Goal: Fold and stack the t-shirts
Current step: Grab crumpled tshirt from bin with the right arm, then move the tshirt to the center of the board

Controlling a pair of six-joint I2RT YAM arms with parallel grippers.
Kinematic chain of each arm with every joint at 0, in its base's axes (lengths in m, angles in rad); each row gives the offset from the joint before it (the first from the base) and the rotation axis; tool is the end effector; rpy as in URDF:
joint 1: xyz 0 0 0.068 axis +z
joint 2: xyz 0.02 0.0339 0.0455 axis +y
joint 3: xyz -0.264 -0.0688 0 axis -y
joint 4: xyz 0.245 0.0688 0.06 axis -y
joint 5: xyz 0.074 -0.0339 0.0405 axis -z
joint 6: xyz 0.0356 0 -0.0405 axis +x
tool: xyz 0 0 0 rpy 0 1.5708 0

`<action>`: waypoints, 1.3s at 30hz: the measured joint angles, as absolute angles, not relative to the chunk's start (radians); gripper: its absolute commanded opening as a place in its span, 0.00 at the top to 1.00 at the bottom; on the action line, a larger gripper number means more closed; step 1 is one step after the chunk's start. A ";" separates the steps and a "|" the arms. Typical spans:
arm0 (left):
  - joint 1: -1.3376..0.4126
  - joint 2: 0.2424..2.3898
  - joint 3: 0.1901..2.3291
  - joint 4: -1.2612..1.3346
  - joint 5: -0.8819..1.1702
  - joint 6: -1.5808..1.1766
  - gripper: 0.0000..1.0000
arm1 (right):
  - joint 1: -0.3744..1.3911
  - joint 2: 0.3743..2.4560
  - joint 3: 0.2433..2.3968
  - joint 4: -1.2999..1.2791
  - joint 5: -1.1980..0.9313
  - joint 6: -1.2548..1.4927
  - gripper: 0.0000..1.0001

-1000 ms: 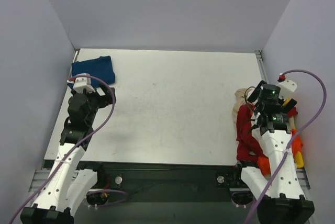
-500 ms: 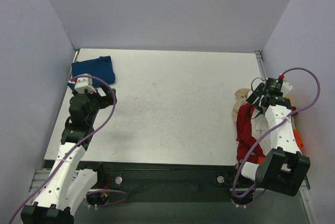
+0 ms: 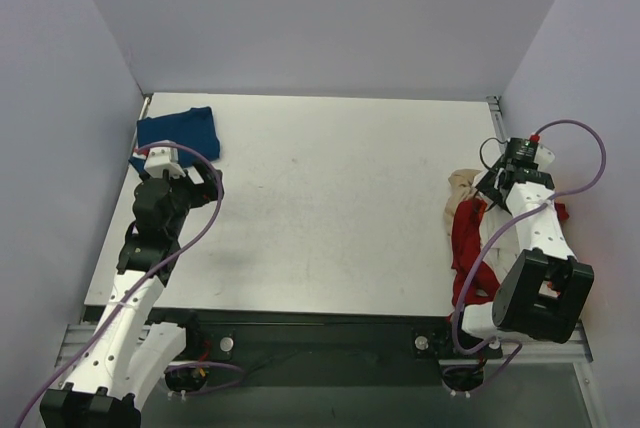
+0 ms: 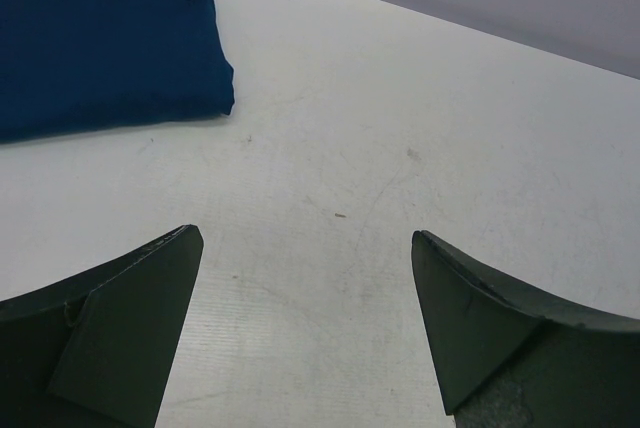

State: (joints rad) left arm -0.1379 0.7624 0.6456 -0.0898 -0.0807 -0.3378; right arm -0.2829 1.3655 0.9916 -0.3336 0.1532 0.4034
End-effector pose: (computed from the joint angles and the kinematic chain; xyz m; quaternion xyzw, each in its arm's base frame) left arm 0.1852 -0.0228 0.3044 -0.1027 0.7692 -0.1180 0.6196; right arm 0.2857 -0.0887 0.2674 0.3348 0.8420 -0.0443 0.4206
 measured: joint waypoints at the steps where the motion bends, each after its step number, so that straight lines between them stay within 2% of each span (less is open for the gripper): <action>1: -0.138 0.762 0.646 -0.090 -0.080 -0.337 0.03 | -0.283 1.373 0.992 -0.334 0.152 0.403 0.57; 2: -0.138 0.762 0.646 -0.090 -0.081 -0.337 0.03 | -0.283 1.377 0.992 -0.336 0.150 0.404 0.66; 4: -0.138 0.762 0.646 -0.089 -0.081 -0.337 0.03 | -0.283 1.376 0.992 -0.336 0.150 0.399 0.75; 5: -0.138 0.762 0.646 -0.089 -0.081 -0.337 0.03 | -0.283 1.373 0.992 -0.337 0.152 0.398 0.84; 8: -0.139 0.762 0.646 -0.086 -0.081 -0.336 0.03 | -0.283 1.355 1.003 -0.358 0.154 0.395 1.00; 16: -0.145 0.762 0.645 -0.083 -0.081 -0.334 0.03 | -0.269 1.163 1.111 -0.455 0.163 0.389 1.00; 22: -0.149 0.762 0.643 -0.068 -0.081 -0.333 0.03 | -0.156 0.983 1.340 -0.506 0.190 0.361 1.00; 25: -0.149 0.762 0.634 -0.062 -0.081 -0.332 0.03 | -0.089 0.933 1.452 -0.511 0.138 0.349 1.00; 28: -0.149 0.762 0.629 -0.061 -0.081 -0.332 0.03 | -0.069 0.908 1.534 -0.511 0.035 0.345 1.00; 32: -0.151 0.762 0.629 -0.049 -0.081 -0.332 0.03 | -0.059 0.916 1.596 -0.454 -0.212 0.368 1.00; 36: -0.154 0.761 0.629 -0.040 -0.080 -0.332 0.03 | -0.020 1.009 1.699 -0.368 -0.472 0.411 1.00; 39: -0.155 0.757 0.629 -0.040 -0.080 -0.332 0.03 | 0.068 1.114 1.832 -0.329 -0.576 0.419 1.00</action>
